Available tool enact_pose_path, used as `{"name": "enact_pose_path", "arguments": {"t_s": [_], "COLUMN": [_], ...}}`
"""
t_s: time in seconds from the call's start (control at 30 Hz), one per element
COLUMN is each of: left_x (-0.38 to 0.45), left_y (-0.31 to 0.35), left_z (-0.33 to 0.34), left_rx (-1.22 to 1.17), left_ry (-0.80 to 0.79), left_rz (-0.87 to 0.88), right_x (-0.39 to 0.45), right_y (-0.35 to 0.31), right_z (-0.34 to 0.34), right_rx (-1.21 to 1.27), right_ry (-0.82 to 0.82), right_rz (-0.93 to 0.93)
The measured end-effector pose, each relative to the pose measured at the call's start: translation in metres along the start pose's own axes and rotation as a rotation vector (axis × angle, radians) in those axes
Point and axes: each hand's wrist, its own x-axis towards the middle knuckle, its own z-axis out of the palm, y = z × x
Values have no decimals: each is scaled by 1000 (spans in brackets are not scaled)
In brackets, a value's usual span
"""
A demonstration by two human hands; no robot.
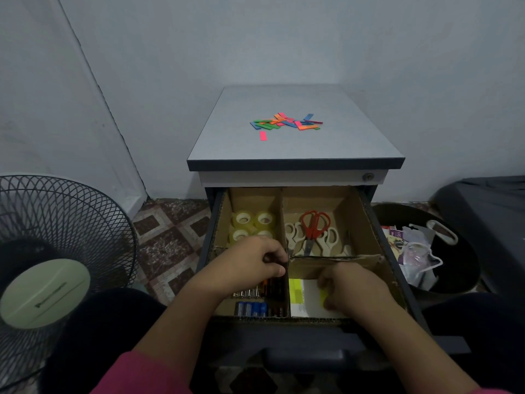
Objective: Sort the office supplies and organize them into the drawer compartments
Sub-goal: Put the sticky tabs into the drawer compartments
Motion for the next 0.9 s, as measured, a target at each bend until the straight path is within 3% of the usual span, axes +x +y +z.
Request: {"name": "enact_pose_path", "arguments": {"t_s": [0.9], "left_x": [1], "left_y": [0], "left_z": [0], "left_rx": [5], "left_ry": [-4], "left_rz": [1], "right_x": [11], "right_y": [-8], "right_z": [10], "right_rx": [-106], "right_ry": [63], "right_rz": [-128]}}
